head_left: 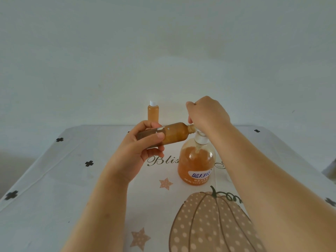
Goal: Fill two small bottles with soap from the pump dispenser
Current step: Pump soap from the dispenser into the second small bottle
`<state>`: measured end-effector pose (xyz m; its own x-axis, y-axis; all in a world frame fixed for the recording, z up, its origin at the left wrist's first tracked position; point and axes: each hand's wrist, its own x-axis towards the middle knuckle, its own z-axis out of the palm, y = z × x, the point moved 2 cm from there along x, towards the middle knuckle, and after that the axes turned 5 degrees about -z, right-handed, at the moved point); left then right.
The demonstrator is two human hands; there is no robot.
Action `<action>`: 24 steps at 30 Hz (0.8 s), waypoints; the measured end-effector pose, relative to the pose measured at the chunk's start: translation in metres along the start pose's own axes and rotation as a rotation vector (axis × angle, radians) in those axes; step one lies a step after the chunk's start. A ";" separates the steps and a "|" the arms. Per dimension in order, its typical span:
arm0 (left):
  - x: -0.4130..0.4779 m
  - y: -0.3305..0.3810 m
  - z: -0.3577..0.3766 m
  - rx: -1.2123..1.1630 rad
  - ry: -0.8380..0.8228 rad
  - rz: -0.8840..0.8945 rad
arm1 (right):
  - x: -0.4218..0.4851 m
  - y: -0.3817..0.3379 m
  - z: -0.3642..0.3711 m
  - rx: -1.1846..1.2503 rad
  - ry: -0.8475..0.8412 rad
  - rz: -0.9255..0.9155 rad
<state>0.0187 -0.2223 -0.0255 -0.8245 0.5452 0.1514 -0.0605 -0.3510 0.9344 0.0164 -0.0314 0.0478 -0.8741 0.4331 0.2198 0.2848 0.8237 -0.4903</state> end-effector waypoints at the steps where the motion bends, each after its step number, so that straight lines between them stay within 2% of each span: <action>1: 0.000 0.000 0.000 -0.002 0.001 -0.001 | -0.001 -0.001 -0.001 -0.003 -0.003 -0.003; 15: -0.003 0.002 0.004 -0.024 -0.005 0.009 | 0.000 -0.009 -0.013 -0.046 -0.047 -0.014; 24: 0.001 0.001 0.002 -0.005 0.017 -0.017 | 0.000 -0.001 -0.003 -0.024 0.008 -0.029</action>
<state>0.0188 -0.2206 -0.0237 -0.8327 0.5384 0.1297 -0.0776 -0.3454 0.9352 0.0169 -0.0309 0.0513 -0.8791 0.4115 0.2405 0.2688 0.8447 -0.4628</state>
